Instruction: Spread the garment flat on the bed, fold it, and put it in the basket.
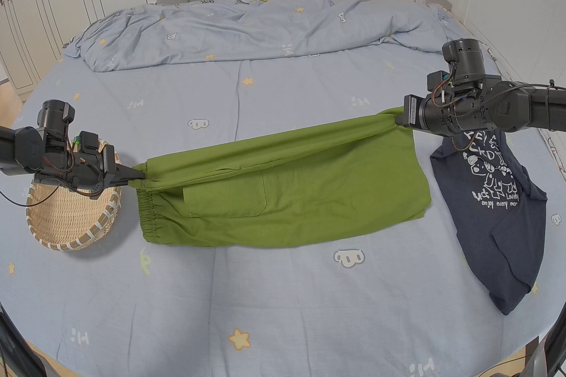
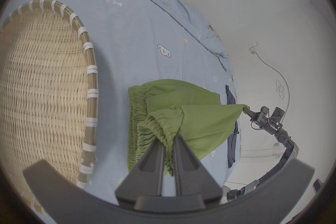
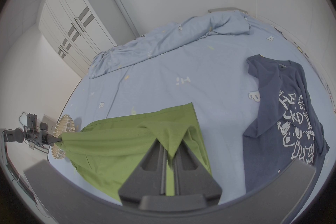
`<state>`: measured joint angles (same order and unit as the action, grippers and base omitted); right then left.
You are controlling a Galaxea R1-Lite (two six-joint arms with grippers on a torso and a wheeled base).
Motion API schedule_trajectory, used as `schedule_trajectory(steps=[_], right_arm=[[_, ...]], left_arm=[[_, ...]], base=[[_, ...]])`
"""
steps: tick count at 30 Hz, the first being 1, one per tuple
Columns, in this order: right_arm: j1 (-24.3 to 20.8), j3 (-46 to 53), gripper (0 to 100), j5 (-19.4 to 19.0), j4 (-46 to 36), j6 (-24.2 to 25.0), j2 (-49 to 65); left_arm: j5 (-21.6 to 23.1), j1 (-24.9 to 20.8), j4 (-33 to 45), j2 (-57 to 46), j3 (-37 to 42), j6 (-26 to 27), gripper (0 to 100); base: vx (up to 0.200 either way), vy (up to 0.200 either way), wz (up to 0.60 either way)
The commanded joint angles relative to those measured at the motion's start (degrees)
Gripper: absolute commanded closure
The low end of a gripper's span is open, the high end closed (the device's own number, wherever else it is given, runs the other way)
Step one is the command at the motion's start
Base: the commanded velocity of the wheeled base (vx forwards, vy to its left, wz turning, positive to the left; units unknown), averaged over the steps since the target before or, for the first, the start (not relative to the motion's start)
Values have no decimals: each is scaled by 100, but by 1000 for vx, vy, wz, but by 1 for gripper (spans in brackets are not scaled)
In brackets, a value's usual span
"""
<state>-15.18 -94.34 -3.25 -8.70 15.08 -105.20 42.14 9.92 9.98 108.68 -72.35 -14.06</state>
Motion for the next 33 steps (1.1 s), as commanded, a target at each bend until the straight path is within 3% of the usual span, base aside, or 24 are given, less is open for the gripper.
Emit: schedule_trajectory(steps=[1,17,18,20,21,32,33], right_arm=[[41,30,100,44,0,4,-53],[-20,329,100,44,44,13,-220],[-20,329,100,44,44,13,-220],[-38,329,100,35,44,21,-281],[-47,320,0,35,53,21,-316],[-161,557,0,27,273,74,-272],[-179,812,0,18,413,109,-176]], left_arm=[[-13,-69,4,154,-69,-1,100],[-83,-157,4,215,-77,8,100],[-101,-166,-5,224,-86,8,0],[-277,-254,-5,233,-104,-1,0],[-330,-307,-5,233,-104,-1,0],[-347,-720,21,-180,-7,-150,0],[-338,-975,21,-453,98,-326,0]], base=[[0,0,0],[0,0,0],[0,0,0],[0,0,0],[0,0,0],[0,0,0],[0,0,0]])
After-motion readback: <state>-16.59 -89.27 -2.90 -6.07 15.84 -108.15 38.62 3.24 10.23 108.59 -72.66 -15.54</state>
